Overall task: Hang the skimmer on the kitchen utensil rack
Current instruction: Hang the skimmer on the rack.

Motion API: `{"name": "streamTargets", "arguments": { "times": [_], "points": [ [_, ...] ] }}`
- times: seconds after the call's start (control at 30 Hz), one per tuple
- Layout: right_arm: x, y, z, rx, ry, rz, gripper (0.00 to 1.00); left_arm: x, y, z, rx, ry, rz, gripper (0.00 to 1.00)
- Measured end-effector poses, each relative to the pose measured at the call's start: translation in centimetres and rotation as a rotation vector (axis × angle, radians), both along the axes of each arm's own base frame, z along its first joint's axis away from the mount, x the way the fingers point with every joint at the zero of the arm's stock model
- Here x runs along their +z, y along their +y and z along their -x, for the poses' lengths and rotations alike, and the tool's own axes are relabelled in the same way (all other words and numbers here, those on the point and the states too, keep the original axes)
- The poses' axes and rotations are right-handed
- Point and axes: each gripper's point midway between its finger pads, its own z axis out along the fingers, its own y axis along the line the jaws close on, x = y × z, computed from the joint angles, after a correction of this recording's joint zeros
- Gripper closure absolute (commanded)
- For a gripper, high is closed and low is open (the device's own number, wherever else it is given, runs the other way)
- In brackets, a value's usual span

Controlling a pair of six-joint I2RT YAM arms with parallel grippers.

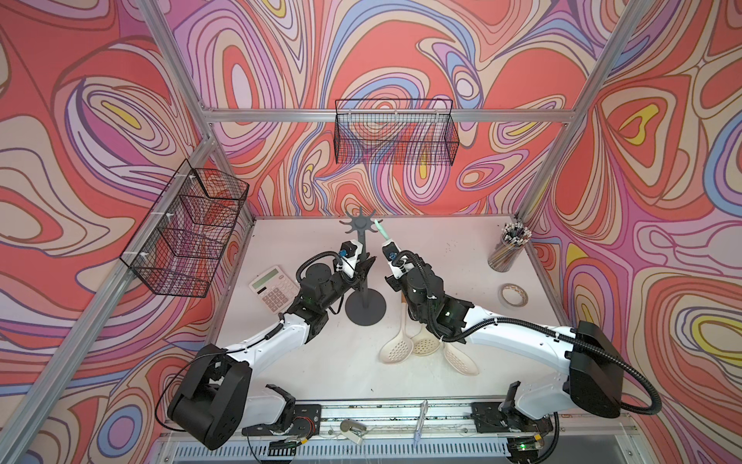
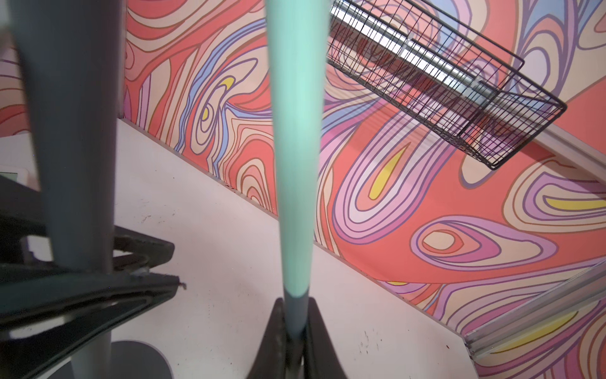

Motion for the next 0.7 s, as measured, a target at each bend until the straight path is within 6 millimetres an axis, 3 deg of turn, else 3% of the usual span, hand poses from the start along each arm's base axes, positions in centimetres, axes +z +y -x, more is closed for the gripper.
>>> {"name": "streamTargets", "arguments": {
  "times": [0.2,0.37,0.63,0.7],
  "points": [
    [-0.3,0.5,0.1,0.011,0.012,-0.040,0.94,0.0,0.0,0.0,0.000,0.000,0.000,0.90],
    [-0.6,1.0,0.1,0.031,0.028,-0.067,0.81,0.0,0.0,0.0,0.000,0.000,0.000,0.90],
    [-3.4,1.1,0.8,0.045,0.080,-0.068,0.56,0.0,0.0,0.0,0.000,0.000,0.000,0.89],
    [-4.3,0.7,1.1,0.043,0.090,-0.067,0.55,0.0,0.0,0.0,0.000,0.000,0.000,0.89]
  ]
}}
